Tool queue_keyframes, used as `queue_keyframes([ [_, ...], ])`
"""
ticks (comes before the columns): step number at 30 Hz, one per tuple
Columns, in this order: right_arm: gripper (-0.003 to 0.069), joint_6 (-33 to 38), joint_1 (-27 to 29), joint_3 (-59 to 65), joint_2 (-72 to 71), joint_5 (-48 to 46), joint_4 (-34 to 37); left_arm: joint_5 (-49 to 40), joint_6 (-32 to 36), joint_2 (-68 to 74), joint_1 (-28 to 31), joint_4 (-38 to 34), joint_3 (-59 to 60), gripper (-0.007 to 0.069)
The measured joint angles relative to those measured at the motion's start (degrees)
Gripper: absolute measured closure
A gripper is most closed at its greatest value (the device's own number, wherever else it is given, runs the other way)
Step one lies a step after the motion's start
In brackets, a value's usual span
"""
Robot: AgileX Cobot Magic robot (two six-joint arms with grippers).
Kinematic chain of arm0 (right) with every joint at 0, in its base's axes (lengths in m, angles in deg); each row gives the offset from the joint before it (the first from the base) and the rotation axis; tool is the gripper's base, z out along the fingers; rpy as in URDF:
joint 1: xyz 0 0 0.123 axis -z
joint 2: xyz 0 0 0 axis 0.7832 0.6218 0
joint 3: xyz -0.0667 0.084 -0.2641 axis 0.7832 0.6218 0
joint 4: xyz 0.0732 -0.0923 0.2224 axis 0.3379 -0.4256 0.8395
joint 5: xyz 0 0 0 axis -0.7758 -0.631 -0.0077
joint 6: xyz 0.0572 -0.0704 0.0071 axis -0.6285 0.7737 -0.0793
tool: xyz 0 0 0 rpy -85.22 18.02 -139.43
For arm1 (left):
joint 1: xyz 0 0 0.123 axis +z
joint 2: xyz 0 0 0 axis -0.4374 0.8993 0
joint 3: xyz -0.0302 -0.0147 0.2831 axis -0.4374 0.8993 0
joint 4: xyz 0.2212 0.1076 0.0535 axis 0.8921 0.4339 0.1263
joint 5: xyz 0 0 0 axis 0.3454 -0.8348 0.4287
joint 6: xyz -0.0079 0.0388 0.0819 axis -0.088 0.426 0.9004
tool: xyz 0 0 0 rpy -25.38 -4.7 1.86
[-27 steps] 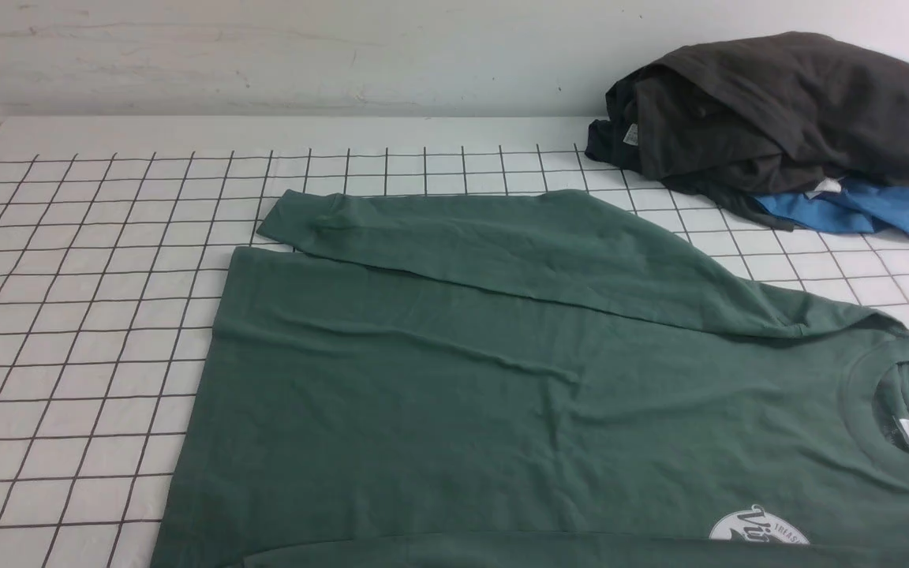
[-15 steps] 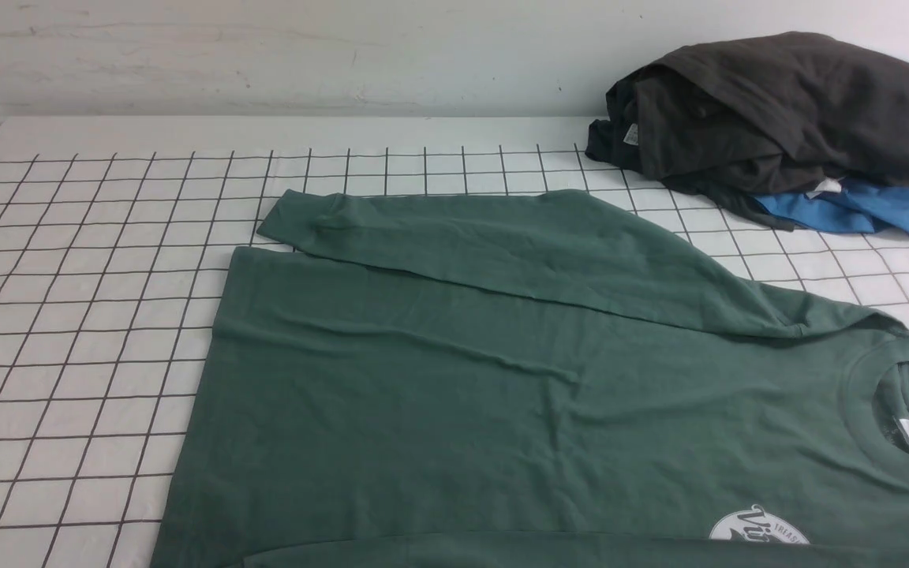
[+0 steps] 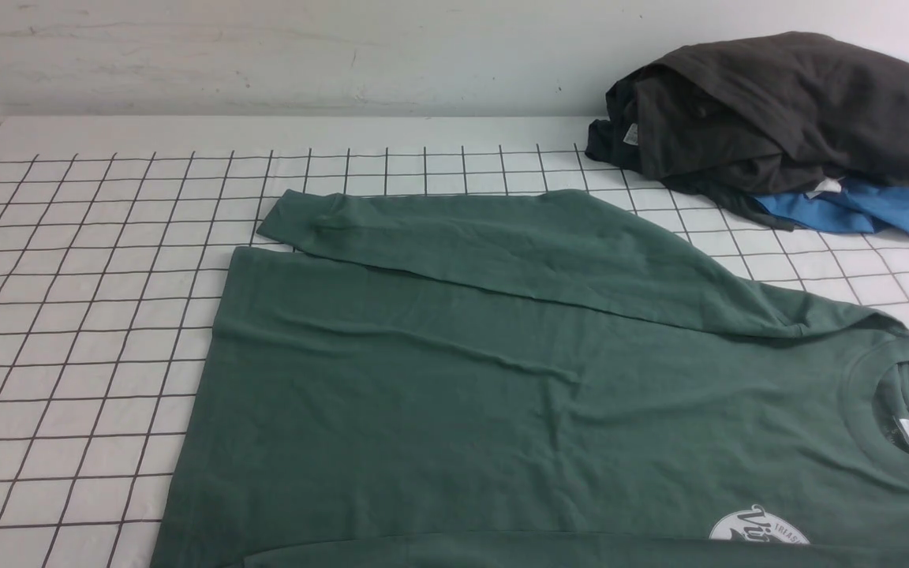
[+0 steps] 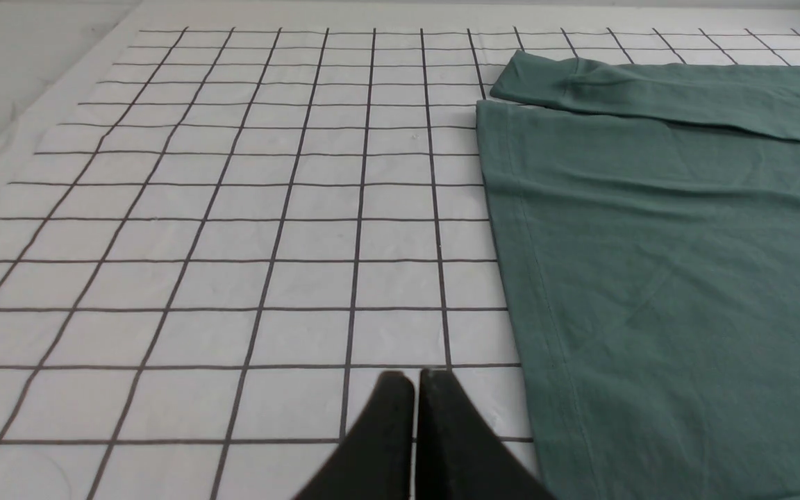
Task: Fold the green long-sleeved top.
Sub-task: Use the left arm to clamp the cuff closest to it
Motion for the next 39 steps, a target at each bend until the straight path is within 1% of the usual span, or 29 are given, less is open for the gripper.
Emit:
queue_keyframes([
  [24,0.0674,0.0,0.0,0.0,0.0,0.0,-0.1,0.0,0.0,0.0,0.0,0.0,0.0,0.0631],
  [33,0.0674,-1.1,0.0,0.0,0.0,0.0,0.0,0.0,0.0,0.0,0.0,0.1,0.0,0.0631],
  [37,0.0674,-1.2,0.0,0.0,0.0,0.0,0.7,0.2,0.0,0.0,0.0,-0.2,0.0,0.0631],
  [39,0.0674,-1.3,0.0,0.0,0.0,0.1,1.5,0.5,-0.6,0.0,0.0,-1.9,0.0,0.0631],
])
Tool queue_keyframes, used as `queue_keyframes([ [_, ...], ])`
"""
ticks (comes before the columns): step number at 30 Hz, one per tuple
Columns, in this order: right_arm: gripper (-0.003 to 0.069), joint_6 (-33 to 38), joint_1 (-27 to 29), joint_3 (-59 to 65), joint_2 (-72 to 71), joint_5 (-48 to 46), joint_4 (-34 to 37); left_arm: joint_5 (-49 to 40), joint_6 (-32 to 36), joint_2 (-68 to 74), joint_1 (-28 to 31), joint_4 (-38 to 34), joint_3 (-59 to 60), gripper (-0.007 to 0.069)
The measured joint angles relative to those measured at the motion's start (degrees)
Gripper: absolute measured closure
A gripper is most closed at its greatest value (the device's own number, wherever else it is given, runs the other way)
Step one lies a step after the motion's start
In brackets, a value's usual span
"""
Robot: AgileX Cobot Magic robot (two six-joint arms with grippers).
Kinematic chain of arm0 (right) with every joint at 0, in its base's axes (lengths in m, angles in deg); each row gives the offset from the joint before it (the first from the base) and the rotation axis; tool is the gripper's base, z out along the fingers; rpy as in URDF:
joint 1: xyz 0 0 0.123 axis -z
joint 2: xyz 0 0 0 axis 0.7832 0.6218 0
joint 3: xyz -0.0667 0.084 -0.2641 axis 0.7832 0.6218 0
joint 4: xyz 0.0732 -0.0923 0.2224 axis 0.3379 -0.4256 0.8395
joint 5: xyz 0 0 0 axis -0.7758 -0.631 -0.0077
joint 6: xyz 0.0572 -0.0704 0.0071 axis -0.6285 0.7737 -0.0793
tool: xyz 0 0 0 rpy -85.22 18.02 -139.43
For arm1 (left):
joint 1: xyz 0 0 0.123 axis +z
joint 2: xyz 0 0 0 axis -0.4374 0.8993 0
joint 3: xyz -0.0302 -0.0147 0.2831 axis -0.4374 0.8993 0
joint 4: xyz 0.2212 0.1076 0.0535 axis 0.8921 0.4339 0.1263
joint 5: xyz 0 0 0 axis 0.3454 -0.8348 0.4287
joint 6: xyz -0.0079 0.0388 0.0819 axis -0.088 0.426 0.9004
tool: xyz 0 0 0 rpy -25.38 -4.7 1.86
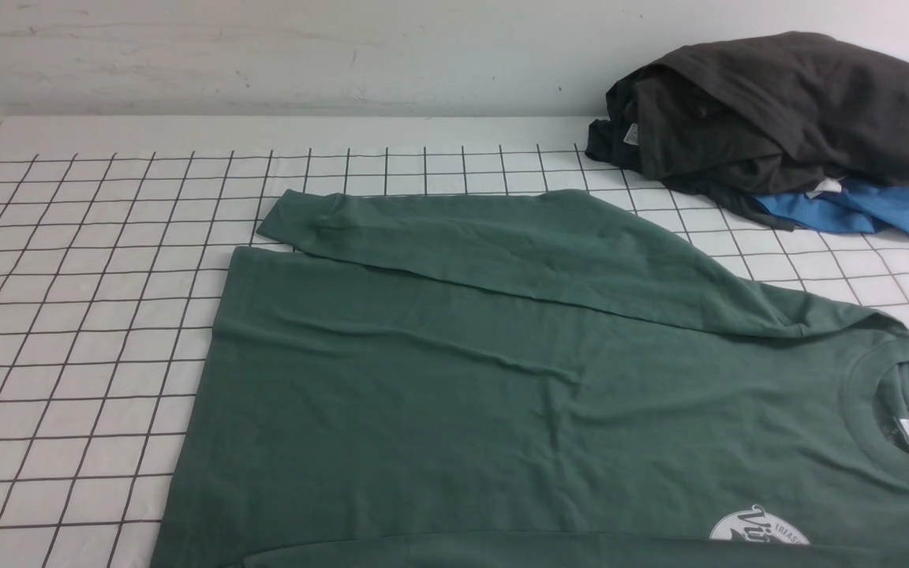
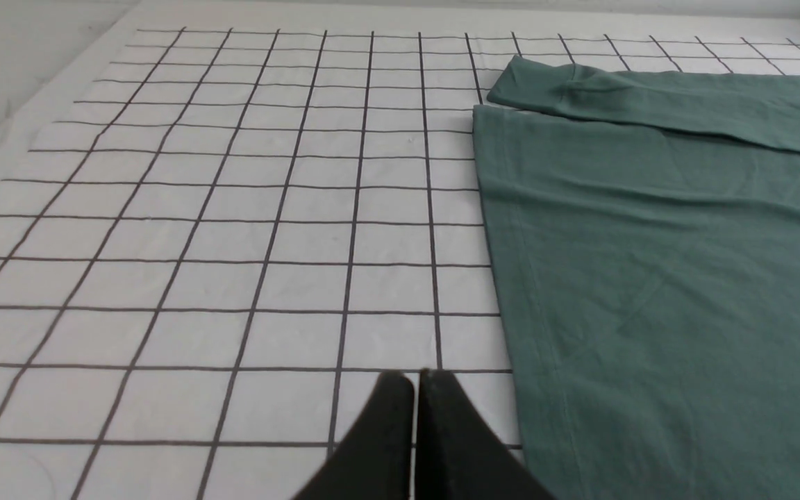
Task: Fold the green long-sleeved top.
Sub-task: Use the left arm to clamp the cuff closest to it
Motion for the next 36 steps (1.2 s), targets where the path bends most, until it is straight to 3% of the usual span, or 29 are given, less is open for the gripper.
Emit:
queue_keyframes([
  [2,0.0674,0.0,0.0,0.0,0.0,0.0,0.0,0.2,-0.1,0.0,0.0,-1.2,0.0,0.0631],
  [5,0.0674,0.0,0.0,0.0,0.0,0.0,0.3,1.1,-1.4,0.0,0.0,-8.6,0.1,0.0631],
  [8,0.0674,-0.3,0.0,0.0,0.0,0.0,3.8,1.6,-6.4,0.0,0.0,-24.4,0.1,0.0631],
  [10,0.0674,-2.1,0.0,0.0,0.0,0.0,10.3,1.6,-8.9,0.0,0.0,-36.5,0.1,0.0631],
  [11,0.0674,-2.3,0.0,0.0,0.0,0.0,10.3,1.6,-9.1,0.0,0.0,-36.5,0.1,0.0631],
  [13,0.0674,-6.5,0.0,0.1,0.0,0.0,22.2,1.6,-9.1,0.0,0.0,-44.7,0.1,0.0631],
  [14,0.0674,-7.2,0.0,0.1,0.0,0.0,23.2,1.6,-9.0,0.0,0.0,-45.0,0.1,0.0631],
  [17,0.0674,-10.8,0.0,0.2,0.0,-0.2,38.0,1.7,-8.0,0.0,0.0,-47.5,0.1,0.0631],
  [19,0.0674,-10.6,0.0,0.1,0.0,0.2,42.3,1.7,-7.9,0.0,0.0,-47.9,0.1,0.0631],
  [23,0.0674,-7.6,0.0,0.1,0.0,1.2,43.1,1.7,-6.9,0.0,0.0,-48.0,0.1,0.0631],
  [26,0.0674,-5.7,0.0,0.3,0.0,3.6,42.4,1.5,-2.3,0.0,0.0,-48.0,-0.1,0.0631],
  [29,0.0674,-2.4,0.0,0.3,0.0,5.0,42.3,0.1,5.5,0.0,0.0,-48.0,-2.3,0.0631],
  [32,0.0674,5.9,0.0,0.1,0.0,5.0,42.1,-3.5,17.9,0.0,0.0,-48.0,-8.0,0.0631],
  [36,0.0674,16.8,0.0,-4.9,3.3,2.2,40.8,-9.5,27.9,4.3,0.0,-46.1,-14.4,0.0631],
])
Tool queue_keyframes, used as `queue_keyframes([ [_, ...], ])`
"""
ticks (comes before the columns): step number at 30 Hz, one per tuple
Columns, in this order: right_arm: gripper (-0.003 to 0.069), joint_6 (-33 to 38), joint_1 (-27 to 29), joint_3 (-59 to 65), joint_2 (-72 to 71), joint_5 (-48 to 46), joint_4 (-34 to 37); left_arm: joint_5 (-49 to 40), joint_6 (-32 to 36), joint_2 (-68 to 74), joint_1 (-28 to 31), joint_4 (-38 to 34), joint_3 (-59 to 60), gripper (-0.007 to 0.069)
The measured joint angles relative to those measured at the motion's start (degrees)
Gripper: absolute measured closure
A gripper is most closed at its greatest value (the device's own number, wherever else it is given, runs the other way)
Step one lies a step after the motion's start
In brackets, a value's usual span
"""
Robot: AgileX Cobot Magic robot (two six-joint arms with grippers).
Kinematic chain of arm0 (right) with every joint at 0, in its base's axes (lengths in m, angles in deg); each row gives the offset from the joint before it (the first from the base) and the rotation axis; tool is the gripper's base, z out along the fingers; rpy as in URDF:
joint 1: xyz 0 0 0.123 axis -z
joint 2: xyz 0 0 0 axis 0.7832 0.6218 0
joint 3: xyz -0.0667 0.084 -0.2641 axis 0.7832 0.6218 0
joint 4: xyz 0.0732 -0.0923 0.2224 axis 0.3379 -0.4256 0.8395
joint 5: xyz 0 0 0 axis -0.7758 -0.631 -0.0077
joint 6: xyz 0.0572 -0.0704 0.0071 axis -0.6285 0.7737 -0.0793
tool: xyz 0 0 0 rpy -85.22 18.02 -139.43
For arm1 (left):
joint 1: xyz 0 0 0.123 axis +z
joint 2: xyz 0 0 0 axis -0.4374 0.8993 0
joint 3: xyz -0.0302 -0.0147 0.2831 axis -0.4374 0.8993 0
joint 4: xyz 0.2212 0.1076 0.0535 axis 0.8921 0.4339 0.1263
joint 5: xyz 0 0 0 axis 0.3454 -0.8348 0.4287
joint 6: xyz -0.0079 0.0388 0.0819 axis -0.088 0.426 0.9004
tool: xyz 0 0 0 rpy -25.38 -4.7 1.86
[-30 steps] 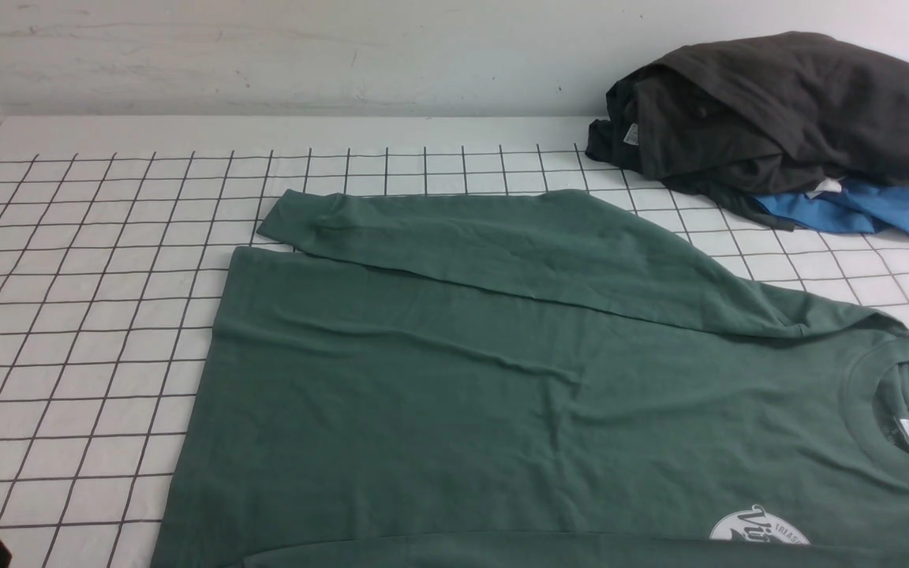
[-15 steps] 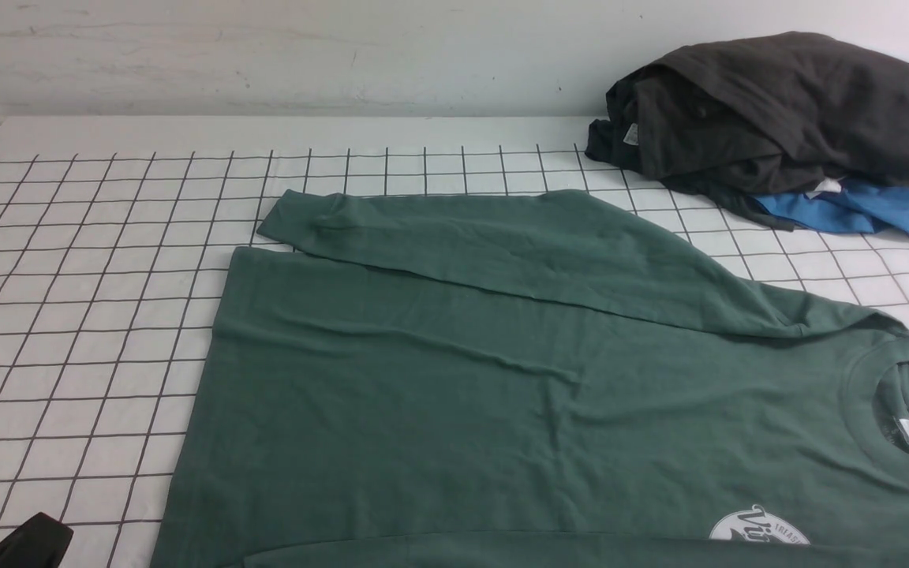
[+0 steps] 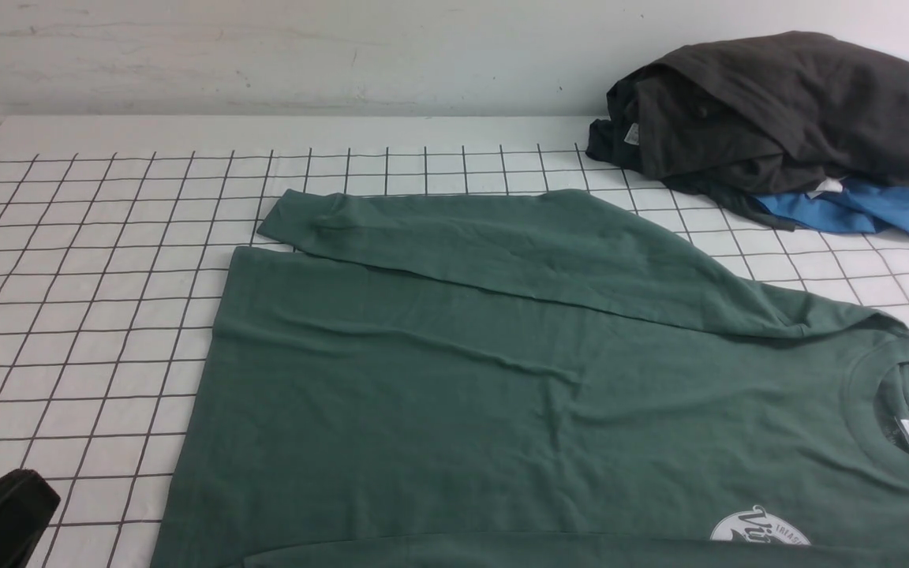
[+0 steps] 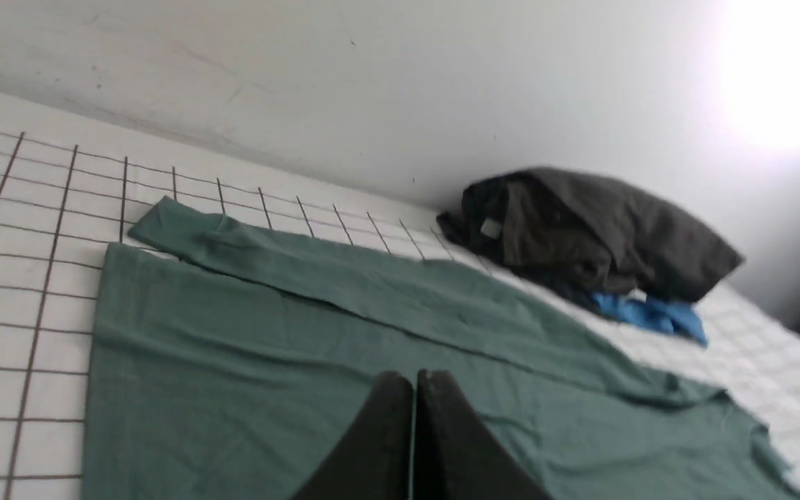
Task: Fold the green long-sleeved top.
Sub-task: Use the left arm to clamp the cuff closest to it
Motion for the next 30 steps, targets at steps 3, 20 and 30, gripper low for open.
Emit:
queue_keyframes([
  [3,0.0674,6.9,0.0,-7.1,7.1,-2.5,-2.1,-4.1,1.9,7.3,0.0,6.0,-4.8,0.0631],
  [20,0.0674,26.0,-12.5,-43.3,49.9,-45.7,-12.7,-35.1,-3.0,48.2,-19.6,42.1,-29.6,0.058],
  [30,0.0674,26.7,-19.9,-43.5,52.4,-47.6,-17.5,-25.4,-16.9,68.4,-27.2,52.6,-28.4,0.0272],
])
